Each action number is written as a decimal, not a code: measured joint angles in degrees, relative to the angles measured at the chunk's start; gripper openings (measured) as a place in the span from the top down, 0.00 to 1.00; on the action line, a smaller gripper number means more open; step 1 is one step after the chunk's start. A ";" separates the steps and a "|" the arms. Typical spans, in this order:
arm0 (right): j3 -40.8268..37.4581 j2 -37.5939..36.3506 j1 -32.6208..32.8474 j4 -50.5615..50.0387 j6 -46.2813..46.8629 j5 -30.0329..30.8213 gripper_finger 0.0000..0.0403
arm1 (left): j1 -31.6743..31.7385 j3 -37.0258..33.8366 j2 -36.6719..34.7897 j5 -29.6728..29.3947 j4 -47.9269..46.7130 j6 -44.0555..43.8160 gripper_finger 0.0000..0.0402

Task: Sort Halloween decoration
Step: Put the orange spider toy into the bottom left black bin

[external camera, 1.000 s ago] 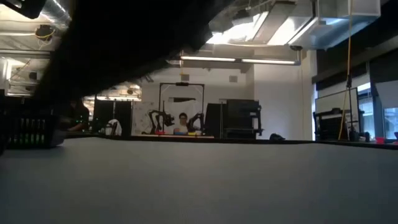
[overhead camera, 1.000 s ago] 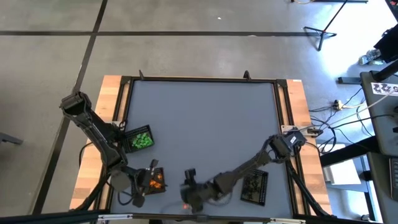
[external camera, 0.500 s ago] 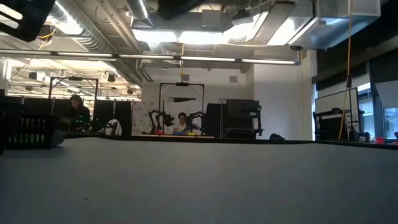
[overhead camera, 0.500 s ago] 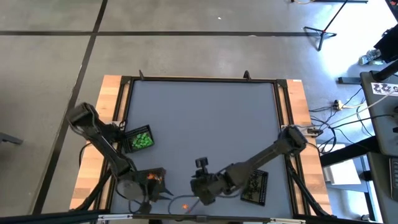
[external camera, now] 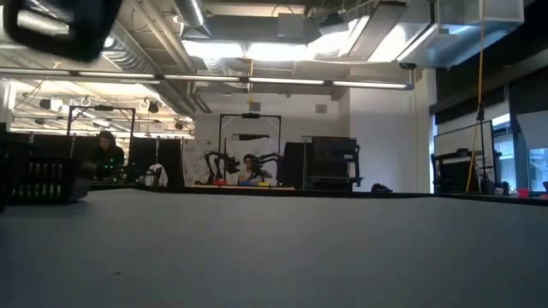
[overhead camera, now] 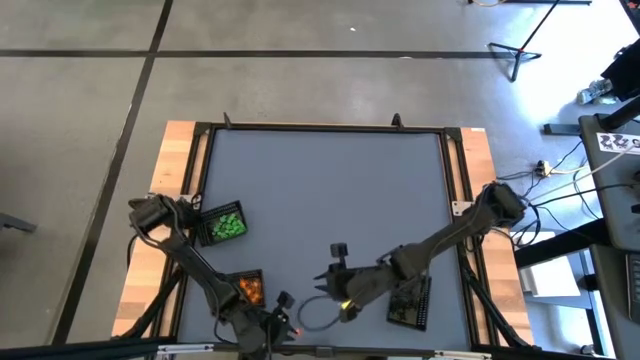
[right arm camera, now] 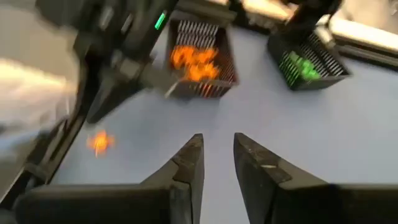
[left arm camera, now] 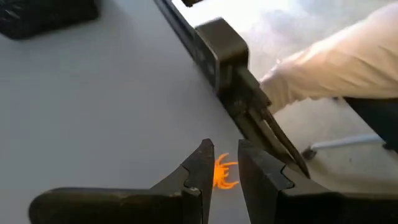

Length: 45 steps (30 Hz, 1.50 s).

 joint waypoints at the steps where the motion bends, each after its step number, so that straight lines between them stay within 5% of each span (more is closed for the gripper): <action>1: -2.42 -0.90 -0.09 3.49 0.18 0.04 0.79 | 0.18 0.22 0.79 0.69 0.32 0.04 0.84; 12: -15.11 -2.34 -0.02 22.74 1.58 -0.36 0.79 | 1.64 0.21 4.66 2.04 1.42 1.09 0.84; 23: -15.32 -2.32 0.00 24.81 1.39 -0.25 0.79 | 1.64 0.35 7.12 1.61 1.72 1.17 0.84; 40: -15.32 -2.32 0.00 24.62 1.42 -0.23 0.79 | 4.64 0.20 5.75 -10.35 -7.50 -0.53 0.83; 45: -15.32 -2.32 0.00 24.55 1.42 -0.21 0.79 | 5.10 0.08 3.98 -9.32 -8.94 1.03 0.77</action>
